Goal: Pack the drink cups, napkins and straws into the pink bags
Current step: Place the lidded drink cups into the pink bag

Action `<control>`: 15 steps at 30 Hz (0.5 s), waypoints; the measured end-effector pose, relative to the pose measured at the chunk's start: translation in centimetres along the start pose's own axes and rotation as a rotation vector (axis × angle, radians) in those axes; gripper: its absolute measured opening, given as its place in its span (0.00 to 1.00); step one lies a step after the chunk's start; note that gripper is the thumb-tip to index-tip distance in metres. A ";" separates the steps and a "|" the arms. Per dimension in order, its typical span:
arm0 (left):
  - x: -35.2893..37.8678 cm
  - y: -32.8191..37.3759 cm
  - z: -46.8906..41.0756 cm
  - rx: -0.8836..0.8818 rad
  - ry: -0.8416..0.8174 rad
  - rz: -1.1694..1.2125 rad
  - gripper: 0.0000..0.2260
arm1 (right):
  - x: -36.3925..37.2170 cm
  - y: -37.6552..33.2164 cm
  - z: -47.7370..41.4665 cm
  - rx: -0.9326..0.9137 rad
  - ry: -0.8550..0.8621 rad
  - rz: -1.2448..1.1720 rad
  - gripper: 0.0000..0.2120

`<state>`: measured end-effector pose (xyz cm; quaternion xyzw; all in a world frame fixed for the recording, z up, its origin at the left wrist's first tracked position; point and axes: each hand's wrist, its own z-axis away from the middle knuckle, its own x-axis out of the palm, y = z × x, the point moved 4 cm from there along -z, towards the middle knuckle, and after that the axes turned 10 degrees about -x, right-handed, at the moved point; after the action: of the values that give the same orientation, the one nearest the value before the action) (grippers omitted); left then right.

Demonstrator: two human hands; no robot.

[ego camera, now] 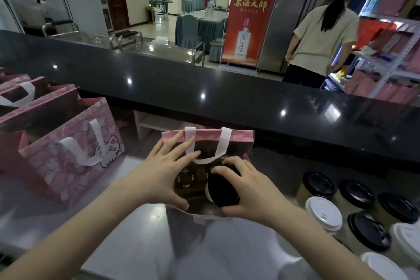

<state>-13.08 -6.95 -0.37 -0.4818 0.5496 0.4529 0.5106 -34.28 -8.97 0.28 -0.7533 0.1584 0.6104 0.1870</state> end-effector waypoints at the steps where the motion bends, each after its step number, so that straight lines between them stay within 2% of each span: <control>1: 0.0 0.1 0.1 0.002 0.008 0.000 0.54 | 0.1 -0.4 -0.7 -0.016 0.009 -0.003 0.36; 5: 0.0 0.4 0.2 -0.007 0.030 -0.027 0.57 | 1.5 -1.4 -3.8 -0.048 -0.006 -0.035 0.39; 9: -0.1 0.1 0.3 -0.033 0.032 -0.047 0.59 | 3.4 -0.5 -6.3 -0.012 -0.076 -0.046 0.41; 15: -0.1 0.0 0.6 -0.039 0.039 -0.074 0.59 | 5.7 1.1 -8.3 0.060 -0.072 -0.016 0.41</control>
<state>-13.00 -6.31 -0.28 -0.5204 0.5322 0.4348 0.5069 -26.47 -13.90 -3.90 -0.7260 0.1637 0.6307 0.2200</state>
